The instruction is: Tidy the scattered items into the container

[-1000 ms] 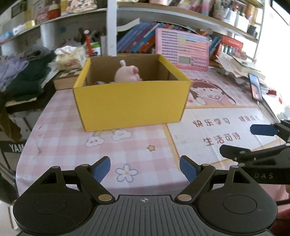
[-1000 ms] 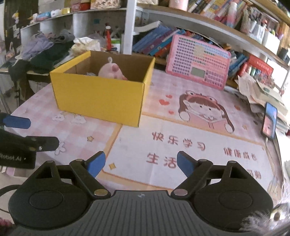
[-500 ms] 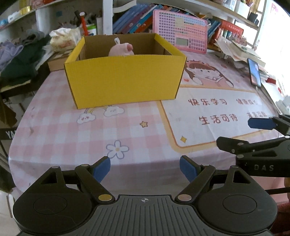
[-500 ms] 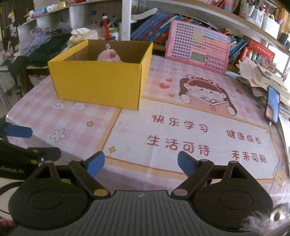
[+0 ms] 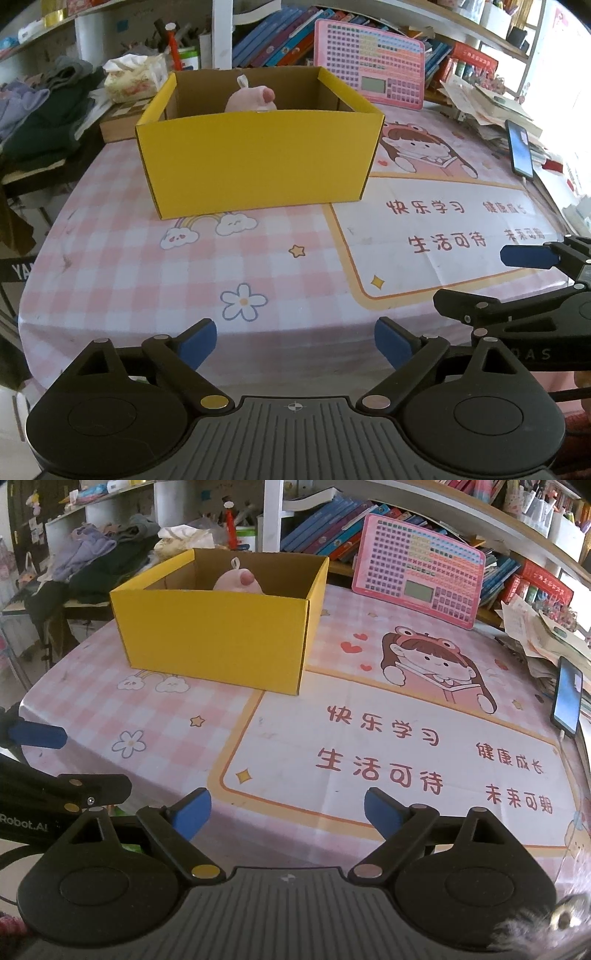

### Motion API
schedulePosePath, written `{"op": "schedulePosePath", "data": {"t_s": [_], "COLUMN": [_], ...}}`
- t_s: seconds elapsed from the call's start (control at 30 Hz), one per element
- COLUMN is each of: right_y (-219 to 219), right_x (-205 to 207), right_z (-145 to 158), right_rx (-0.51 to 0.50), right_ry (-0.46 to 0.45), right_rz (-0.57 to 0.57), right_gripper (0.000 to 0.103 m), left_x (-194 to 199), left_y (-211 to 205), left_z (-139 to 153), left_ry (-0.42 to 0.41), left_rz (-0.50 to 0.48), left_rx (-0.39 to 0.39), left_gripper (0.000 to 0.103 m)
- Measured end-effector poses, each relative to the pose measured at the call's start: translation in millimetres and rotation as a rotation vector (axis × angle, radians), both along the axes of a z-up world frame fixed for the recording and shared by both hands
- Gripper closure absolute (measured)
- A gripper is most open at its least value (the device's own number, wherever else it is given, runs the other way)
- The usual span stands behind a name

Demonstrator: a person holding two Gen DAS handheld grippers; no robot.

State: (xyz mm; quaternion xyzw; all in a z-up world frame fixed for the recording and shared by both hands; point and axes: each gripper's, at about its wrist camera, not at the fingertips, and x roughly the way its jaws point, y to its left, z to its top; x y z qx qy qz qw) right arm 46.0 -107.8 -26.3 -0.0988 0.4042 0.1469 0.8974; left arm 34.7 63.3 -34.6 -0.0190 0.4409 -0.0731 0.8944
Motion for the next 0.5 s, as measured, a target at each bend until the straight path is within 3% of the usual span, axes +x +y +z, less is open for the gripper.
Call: {"op": "schedulePosePath", "data": {"t_s": [0.5], "right_y": [1.1], "right_x": [-0.6], "right_z": [0.9], "right_rx": [-0.005], "right_ry": [-0.001], "right_rz": [-0.005], "right_gripper": [0.012], "left_x": [-0.3], "left_y": [1.4], "left_z": [0.6], "left_ry": [0.014], "left_rz": [-0.005], "left_rx": [-0.01], "left_gripper": [0.008]}}
